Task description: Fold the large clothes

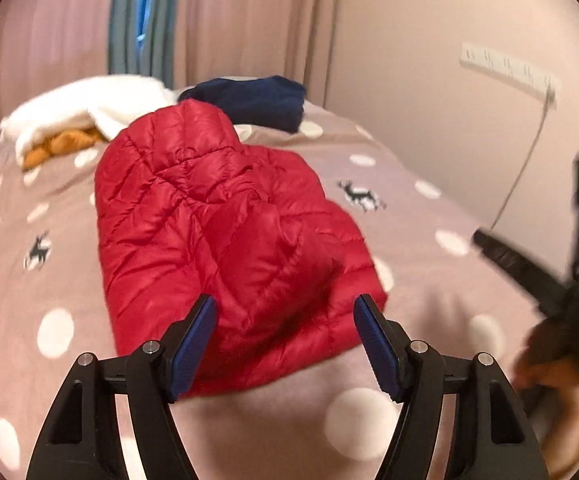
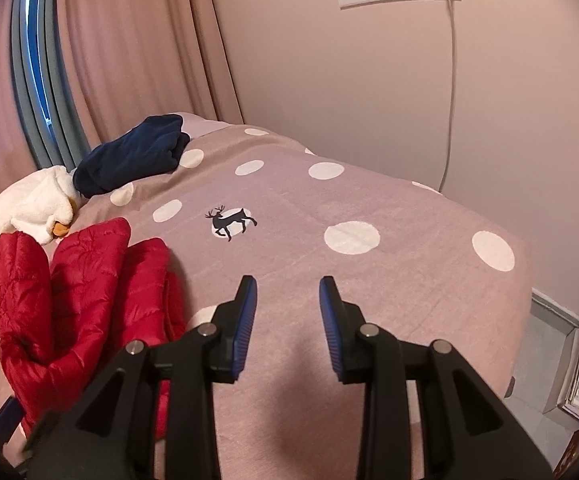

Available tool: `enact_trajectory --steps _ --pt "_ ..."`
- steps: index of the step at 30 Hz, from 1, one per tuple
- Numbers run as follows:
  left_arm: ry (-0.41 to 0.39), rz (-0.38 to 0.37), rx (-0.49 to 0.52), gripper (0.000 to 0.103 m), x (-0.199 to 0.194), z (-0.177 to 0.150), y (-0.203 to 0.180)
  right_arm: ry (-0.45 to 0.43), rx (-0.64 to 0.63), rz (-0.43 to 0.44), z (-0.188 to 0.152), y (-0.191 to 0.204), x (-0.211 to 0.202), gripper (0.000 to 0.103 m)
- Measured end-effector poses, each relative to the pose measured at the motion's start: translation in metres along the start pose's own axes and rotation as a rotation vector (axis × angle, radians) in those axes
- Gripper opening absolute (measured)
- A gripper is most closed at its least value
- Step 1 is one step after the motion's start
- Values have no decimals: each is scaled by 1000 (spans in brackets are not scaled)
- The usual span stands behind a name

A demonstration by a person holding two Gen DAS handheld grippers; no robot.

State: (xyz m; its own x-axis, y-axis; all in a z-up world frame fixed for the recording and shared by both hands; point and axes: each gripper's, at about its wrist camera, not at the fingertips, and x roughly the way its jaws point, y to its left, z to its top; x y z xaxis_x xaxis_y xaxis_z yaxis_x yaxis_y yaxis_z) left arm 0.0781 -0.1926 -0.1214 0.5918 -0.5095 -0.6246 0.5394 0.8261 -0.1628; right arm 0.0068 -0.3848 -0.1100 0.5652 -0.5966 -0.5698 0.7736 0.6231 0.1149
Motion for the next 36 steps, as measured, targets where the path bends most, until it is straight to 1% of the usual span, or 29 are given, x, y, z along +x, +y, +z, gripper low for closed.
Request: enact_trajectory --steps 3,4,5,6,7,8,9,10,11,12,13,14,15,17,18,21,23,24,25,26,27,28,29,30,31,32,34,36 --pt "-10 2 -114 68 -24 7 23 3 3 16 0 6 -3 40" --pt "-18 -9 -140 59 -31 7 30 5 7 36 0 10 -5 44" --pt "-52 -33 -174 56 -45 7 41 5 8 57 -1 14 -6 46" --pt "-81 -41 -195 56 -53 7 48 3 4 88 -1 20 -9 52" --pt "-111 -27 -223 56 -61 7 58 -1 -4 114 -2 28 -11 56" --pt "-133 25 -245 56 -68 7 68 -2 -21 135 -3 38 -14 59" --pt "-147 94 -253 56 -69 9 76 -1 -34 157 -4 49 -17 61" --pt "-157 155 -259 55 -70 9 85 1 -45 188 -6 60 -21 64" --pt "-152 223 -275 49 -68 9 97 3 -55 224 -9 71 -25 71" --pt "-142 252 -292 46 -66 9 104 0 -72 265 -11 84 -30 73" --pt "-136 274 -326 44 -64 7 117 -9 -90 292 -14 94 -35 77" --pt "-136 278 -351 43 -64 4 126 -20 -110 312 -17 104 -41 78" --pt "-133 283 -381 43 -63 2 136 -32 -131 332 -20 115 -46 81" --pt "-122 302 -428 41 -60 -5 153 -45 -168 376 -25 136 -53 90" --pt "-121 315 -441 41 -59 -7 160 -40 -183 395 -28 146 -54 92" --pt "-110 364 -465 41 -60 -17 177 15 -201 451 -36 174 -43 93" --pt "-99 387 -489 40 -55 -21 188 70 -227 440 -47 194 -26 92" --pt "-96 400 -500 40 -59 -23 195 76 -250 424 -53 201 -22 92" --pt "-94 417 -509 39 -58 -25 201 58 -289 394 -60 209 -18 86" --pt "-95 433 -516 39 -58 -27 207 41 -315 358 -65 213 -15 74" --pt "-92 443 -522 39 -59 -29 211 36 -338 328 -70 216 -11 68" --pt "-87 449 -530 39 -59 -31 215 47 -338 330 -71 215 -6 55" --pt "-81 450 -544 39 -56 -32 220 62 -327 340 -73 214 -1 46" --pt "-76 451 -556 39 -56 -34 223 71 -323 343 -73 213 3 35" --pt "-68 450 -575 39 -53 -35 227 64 -330 337 -74 213 4 26" --pt "-66 449 -582 39 -52 -35 229 46 -341 326 -75 213 4 20" --pt "-67 455 -587 39 -50 -35 231 8 -338 314 -74 209 -1 16" --pt "-68 469 -585 39 -48 -34 232 -9 -303 331 -70 199 -7 15"
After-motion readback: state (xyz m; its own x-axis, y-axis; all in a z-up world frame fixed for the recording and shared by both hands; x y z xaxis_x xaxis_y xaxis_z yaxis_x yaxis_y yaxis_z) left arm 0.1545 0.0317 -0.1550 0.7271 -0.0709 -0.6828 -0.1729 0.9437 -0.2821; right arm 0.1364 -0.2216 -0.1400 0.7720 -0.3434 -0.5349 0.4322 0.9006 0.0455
